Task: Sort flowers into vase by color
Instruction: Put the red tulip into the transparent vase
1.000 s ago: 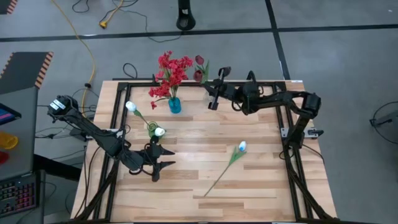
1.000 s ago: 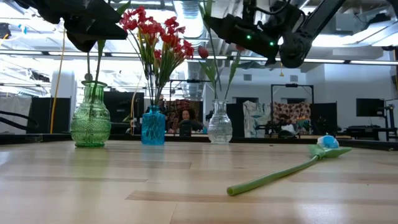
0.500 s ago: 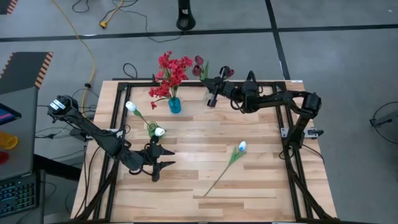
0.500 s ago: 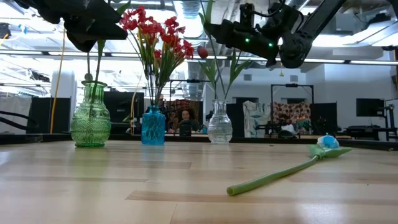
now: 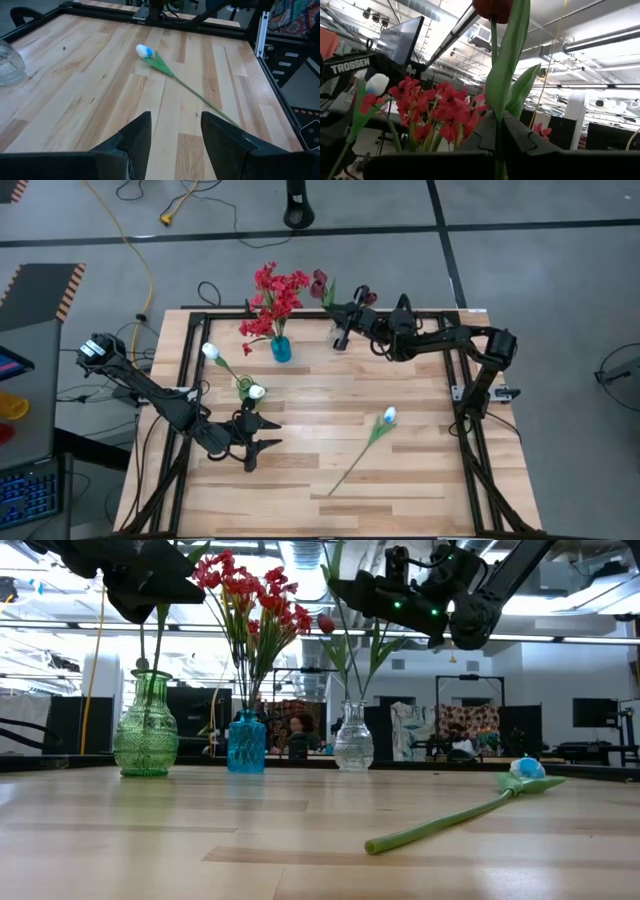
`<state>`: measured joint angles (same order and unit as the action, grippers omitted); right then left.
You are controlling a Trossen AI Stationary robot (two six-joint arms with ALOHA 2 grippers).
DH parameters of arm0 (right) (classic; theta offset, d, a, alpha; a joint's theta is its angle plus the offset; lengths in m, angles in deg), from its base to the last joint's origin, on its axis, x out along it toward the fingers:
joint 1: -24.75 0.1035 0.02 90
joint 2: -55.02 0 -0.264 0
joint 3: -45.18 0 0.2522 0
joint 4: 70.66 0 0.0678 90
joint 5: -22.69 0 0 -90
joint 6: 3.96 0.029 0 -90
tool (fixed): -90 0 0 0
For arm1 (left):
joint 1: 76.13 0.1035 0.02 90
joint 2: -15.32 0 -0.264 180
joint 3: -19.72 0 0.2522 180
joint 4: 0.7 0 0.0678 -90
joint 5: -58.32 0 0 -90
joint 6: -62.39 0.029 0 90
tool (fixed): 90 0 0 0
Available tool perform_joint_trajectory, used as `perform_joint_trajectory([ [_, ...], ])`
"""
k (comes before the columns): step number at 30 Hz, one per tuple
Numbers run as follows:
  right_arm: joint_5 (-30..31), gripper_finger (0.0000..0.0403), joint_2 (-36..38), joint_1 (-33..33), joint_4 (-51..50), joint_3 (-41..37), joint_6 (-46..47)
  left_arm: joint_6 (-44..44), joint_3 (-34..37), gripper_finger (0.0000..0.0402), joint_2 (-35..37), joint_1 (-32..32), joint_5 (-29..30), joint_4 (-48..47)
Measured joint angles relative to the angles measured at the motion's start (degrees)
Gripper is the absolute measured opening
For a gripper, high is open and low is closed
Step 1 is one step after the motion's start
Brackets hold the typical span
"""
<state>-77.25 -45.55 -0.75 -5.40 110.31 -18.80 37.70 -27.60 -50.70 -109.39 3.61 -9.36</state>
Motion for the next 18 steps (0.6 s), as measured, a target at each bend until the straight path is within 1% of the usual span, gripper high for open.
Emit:
perform_joint_trajectory([
  [3, 0.19, 0.0040, -0.08, 0.00, 1.51, 0.00, 0.86, 0.02, 0.00, 0.0160, 0.00, 0.00, 0.03, -0.01],
  [8, 1.22, 0.0040, -4.90, -0.04, 10.79, 0.21, 4.11, -0.04, 0.00, 0.0160, 0.00, 0.00, 0.07, 0.00],
  [13, 4.84, 0.0040, -7.81, -0.02, 10.80, 1.15, 3.67, -0.19, 0.00, 0.0160, 0.00, -0.02, -0.09, -0.01],
  [18, 5.66, 0.0040, -7.80, -0.07, 10.83, 1.14, 2.35, 0.12, 0.00, 0.0160, 0.00, 0.00, 0.01, -0.01],
])
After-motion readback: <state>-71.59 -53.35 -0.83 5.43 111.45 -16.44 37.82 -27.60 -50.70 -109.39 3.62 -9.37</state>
